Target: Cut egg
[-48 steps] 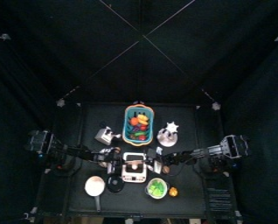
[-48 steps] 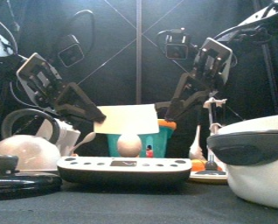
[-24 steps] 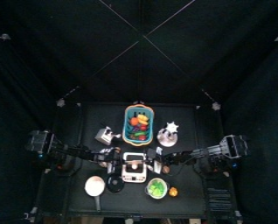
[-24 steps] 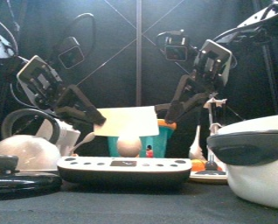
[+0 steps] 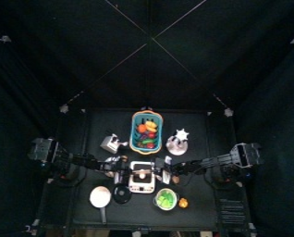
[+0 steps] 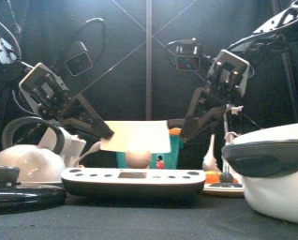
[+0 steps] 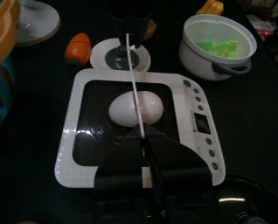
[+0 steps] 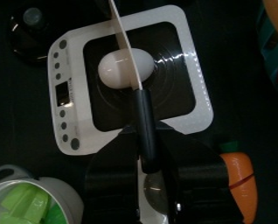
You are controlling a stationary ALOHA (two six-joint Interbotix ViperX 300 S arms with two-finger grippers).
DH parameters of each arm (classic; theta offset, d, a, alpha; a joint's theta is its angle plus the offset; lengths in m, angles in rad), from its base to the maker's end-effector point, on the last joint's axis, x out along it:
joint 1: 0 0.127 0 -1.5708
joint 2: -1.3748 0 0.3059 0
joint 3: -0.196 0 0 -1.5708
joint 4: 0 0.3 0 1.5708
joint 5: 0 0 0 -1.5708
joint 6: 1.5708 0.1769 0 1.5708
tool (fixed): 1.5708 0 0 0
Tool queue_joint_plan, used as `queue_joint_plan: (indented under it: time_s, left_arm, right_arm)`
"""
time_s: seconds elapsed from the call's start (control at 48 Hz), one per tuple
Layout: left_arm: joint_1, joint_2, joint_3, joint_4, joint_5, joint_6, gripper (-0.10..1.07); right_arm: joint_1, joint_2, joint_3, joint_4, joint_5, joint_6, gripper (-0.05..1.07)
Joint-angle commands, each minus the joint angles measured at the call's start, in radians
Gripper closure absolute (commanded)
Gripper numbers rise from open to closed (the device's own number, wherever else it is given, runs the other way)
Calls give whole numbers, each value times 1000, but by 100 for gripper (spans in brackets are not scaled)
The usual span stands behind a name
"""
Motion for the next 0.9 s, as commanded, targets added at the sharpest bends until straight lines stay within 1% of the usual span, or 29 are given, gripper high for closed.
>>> queue_joint_plan:
  time_s: [0.0,0.396,0.875]
  left_arm:
    - [-6,5,3,3,23,-2,66]
    - [-6,20,3,3,41,-2,66]
    - [11,43,-2,3,58,-2,67]
  right_arm:
    - [-9,-3,-8,5,12,14,61]
    - [-9,6,-9,6,12,14,61]
    - [-9,18,-14,14,14,14,61]
